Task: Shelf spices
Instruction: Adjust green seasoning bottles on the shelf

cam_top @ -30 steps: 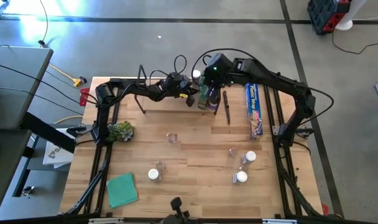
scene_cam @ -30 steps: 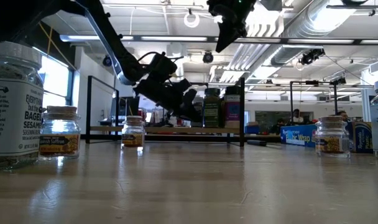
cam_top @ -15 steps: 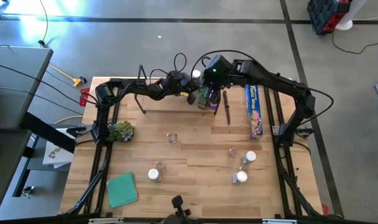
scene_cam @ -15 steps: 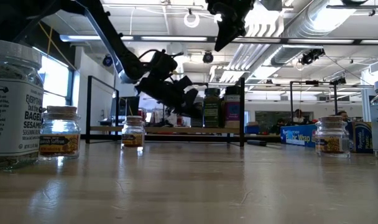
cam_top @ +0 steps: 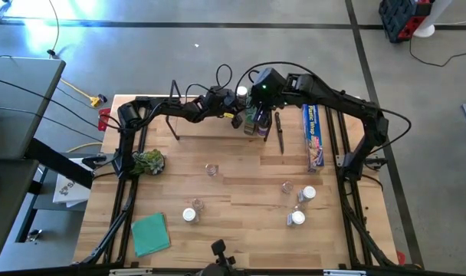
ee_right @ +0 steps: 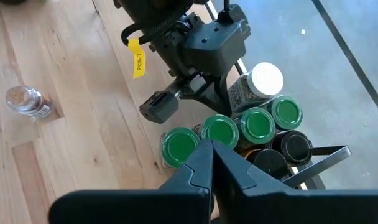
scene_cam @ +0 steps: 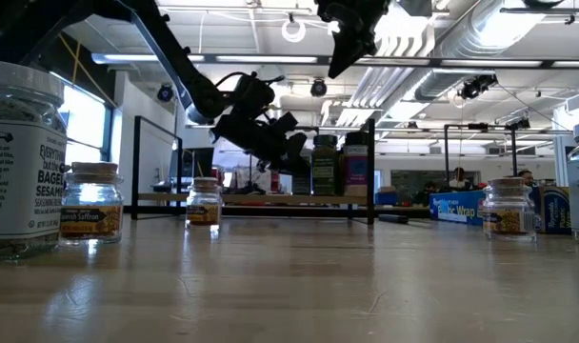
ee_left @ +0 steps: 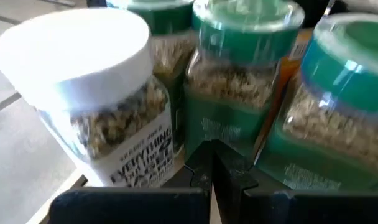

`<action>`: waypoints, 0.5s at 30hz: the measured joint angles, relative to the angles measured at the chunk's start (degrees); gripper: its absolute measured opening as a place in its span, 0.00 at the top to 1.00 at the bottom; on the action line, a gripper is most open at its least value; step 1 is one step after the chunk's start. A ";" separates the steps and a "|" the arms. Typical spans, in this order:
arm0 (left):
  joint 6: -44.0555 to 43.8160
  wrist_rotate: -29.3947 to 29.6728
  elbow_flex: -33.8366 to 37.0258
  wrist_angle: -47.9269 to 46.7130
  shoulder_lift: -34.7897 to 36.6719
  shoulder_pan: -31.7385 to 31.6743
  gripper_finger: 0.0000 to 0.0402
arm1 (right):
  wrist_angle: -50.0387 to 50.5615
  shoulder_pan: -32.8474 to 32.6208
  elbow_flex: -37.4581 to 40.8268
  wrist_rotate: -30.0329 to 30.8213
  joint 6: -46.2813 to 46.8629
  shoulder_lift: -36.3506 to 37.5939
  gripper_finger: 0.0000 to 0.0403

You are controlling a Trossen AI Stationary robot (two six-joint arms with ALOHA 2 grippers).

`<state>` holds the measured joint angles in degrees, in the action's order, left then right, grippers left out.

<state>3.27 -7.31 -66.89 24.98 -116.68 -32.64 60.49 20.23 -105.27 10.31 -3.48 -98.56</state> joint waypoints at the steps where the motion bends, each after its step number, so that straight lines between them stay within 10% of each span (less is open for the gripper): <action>1: 0.00 0.18 0.00 -0.64 0.11 0.00 1.00 | -0.25 0.34 0.01 -0.05 -0.01 -0.09 1.00; 15: 5.43 1.85 2.23 -12.51 15.93 1.44 1.00 | -13.73 -0.39 10.50 -10.47 -6.49 -0.39 1.00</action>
<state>8.70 -5.46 -64.67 12.47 -100.75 -31.20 46.77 19.85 -94.77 -0.16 -9.97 -98.96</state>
